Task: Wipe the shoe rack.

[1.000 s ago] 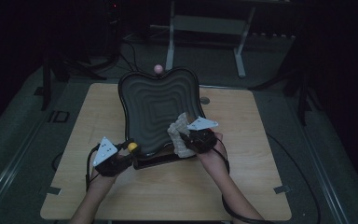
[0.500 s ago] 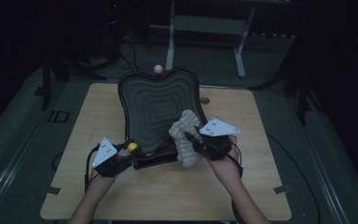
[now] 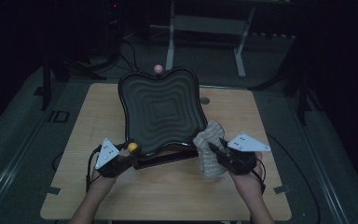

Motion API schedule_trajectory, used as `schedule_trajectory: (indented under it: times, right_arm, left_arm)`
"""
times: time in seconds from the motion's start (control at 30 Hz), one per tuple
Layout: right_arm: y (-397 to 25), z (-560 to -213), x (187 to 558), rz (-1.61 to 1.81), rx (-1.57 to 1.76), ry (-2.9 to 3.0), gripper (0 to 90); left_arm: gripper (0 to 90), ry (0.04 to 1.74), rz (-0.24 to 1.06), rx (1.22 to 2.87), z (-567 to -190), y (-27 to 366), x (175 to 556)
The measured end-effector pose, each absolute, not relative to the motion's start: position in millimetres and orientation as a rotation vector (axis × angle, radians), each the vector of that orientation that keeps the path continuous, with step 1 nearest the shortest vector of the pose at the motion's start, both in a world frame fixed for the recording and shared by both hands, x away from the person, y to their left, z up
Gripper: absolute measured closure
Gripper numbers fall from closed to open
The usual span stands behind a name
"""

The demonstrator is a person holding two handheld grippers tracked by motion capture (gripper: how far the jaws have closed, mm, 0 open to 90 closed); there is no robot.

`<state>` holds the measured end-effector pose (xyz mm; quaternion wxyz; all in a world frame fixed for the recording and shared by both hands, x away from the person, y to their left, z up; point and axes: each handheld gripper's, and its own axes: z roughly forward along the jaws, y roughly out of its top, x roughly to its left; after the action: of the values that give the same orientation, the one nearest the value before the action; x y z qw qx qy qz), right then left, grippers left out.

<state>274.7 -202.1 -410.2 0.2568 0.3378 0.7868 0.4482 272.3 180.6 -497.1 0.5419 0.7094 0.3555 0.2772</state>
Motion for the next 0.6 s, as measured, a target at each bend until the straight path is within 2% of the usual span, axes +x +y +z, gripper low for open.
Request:
schedule_trajectory:
  times: [0.6]
  right_arm:
    - [-196.1,-495.9,310.4,1.032,1.114,2.231,69.9]
  left_arm:
    - [59.9,0.788,0.581,1.743,-493.5,188.1,279.9]
